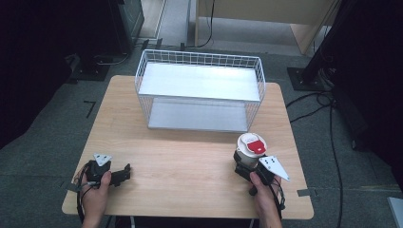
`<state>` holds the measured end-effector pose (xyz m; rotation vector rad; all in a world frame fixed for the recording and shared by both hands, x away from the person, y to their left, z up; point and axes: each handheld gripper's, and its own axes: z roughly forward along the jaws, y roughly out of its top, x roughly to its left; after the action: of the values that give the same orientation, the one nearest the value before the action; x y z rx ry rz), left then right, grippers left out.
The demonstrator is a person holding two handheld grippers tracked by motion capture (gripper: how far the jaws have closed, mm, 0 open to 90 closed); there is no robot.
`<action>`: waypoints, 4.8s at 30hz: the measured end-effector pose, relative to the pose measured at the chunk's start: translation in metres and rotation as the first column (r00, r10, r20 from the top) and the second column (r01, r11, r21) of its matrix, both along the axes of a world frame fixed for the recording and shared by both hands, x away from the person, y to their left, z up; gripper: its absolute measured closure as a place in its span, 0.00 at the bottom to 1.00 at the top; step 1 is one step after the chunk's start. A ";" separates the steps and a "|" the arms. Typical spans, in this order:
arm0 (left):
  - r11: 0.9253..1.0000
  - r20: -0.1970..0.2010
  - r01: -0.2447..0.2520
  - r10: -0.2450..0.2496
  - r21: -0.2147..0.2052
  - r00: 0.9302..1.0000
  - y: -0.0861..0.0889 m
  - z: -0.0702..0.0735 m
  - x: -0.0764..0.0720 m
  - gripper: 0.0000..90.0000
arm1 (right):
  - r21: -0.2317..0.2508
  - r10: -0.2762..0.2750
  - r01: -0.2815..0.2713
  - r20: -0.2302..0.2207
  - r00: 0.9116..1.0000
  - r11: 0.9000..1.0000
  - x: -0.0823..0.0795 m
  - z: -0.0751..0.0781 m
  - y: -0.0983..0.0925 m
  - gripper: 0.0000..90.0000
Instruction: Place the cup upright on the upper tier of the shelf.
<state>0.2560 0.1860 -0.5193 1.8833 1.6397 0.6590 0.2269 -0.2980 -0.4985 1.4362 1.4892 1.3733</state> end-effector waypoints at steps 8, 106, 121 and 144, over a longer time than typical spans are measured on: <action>1.000 -0.001 0.002 -0.002 0.001 1.000 0.000 0.000 0.000 0.00 | 0.027 0.013 -0.013 0.018 1.000 1.000 -0.003 0.002 0.001 0.11; 1.000 0.000 0.002 -0.002 0.001 1.000 0.000 0.000 0.000 0.00 | -0.033 -0.005 0.015 0.266 0.964 0.999 0.170 0.188 0.083 0.11; 1.000 0.002 0.000 0.000 0.000 1.000 0.000 0.000 0.000 0.00 | -0.086 0.031 -0.010 0.243 0.970 0.996 0.201 0.189 0.102 0.11; 1.000 0.002 -0.001 0.001 -0.002 1.000 0.000 0.000 0.000 0.00 | -0.099 0.055 -0.039 0.158 0.986 0.994 0.198 0.183 0.098 0.00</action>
<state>0.2560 0.1860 -0.5193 1.8798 1.6399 0.6586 0.4254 -0.2002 -0.3154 1.2087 1.4719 1.3916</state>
